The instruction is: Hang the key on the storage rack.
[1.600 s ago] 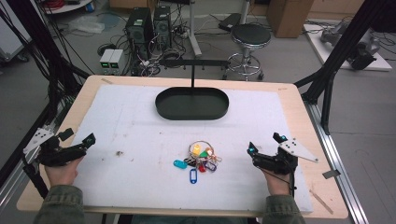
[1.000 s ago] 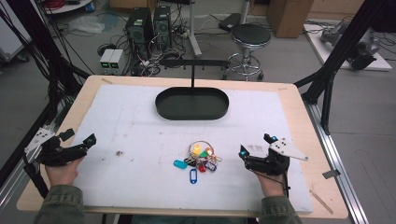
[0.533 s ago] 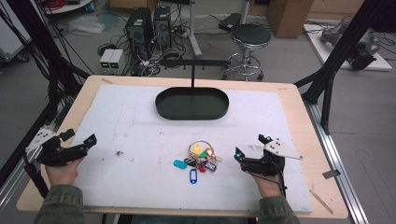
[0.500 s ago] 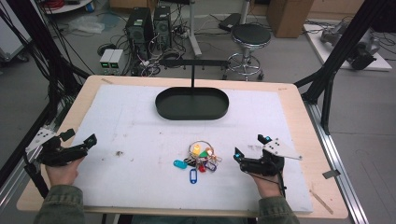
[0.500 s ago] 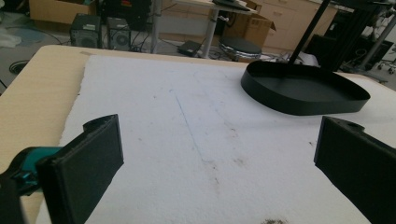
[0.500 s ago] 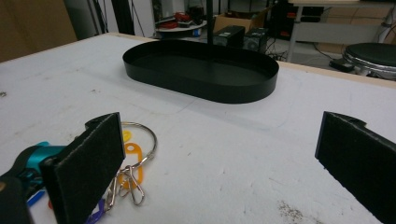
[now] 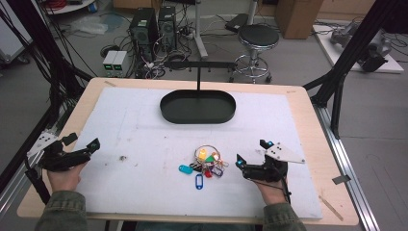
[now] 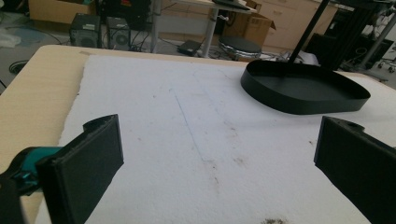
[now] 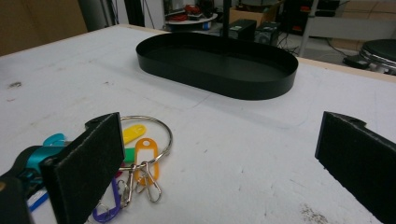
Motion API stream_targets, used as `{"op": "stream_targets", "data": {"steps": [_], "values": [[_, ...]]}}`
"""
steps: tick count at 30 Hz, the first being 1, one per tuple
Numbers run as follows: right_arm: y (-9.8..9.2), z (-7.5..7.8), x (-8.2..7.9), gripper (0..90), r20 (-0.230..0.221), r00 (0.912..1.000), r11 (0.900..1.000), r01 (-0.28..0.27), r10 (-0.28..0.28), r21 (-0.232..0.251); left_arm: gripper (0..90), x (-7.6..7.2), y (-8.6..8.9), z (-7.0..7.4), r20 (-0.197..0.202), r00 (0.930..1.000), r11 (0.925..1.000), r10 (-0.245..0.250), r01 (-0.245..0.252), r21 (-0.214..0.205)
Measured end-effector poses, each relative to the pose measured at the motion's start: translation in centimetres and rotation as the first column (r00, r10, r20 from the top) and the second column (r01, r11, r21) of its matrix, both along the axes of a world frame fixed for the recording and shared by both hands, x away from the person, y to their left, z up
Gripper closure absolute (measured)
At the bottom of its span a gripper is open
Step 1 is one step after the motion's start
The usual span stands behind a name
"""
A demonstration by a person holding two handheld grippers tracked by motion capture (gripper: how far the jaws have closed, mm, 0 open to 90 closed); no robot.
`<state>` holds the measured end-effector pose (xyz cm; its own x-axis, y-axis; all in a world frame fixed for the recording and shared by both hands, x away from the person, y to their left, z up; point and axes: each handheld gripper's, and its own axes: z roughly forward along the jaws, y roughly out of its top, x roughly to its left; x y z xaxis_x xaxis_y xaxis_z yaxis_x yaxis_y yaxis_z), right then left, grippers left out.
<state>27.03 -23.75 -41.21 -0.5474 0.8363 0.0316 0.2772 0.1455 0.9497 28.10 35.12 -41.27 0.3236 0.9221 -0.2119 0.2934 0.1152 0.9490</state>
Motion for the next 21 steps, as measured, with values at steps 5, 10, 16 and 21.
{"op": "stream_targets", "data": {"steps": [5, 10, 16, 21], "values": [[0.5, -0.1, 0.0, 0.4, -0.008, 0.9998, 0.9996, -0.019, 0.019, -0.022, 1.7, 0.0, 0.0, 0.0, 0.0, 1.0, 1.0, -0.001, 0.001, 0.0], [1.0, -0.2, 0.0, 0.4, -0.015, 0.999, 0.9985, -0.043, 0.042, -0.036, 1.7, 0.0, 0.0, 0.0, -0.003, 1.0, 1.0, -0.004, 0.004, 0.005], [1.8, -0.4, 0.0, 0.3, -0.025, 0.997, 0.9947, -0.075, 0.073, -0.07, 1.7, 0.0, 0.0, 0.0, -0.003, 1.0, 1.0, -0.006, 0.006, 0.004], [2.5, -0.6, 0.0, 0.4, -0.04, 0.9948, 0.9906, -0.097, 0.093, -0.097, 1.7, 0.1, 0.0, -0.1, -0.003, 1.0, 1.0, -0.007, 0.007, 0.004]]}}
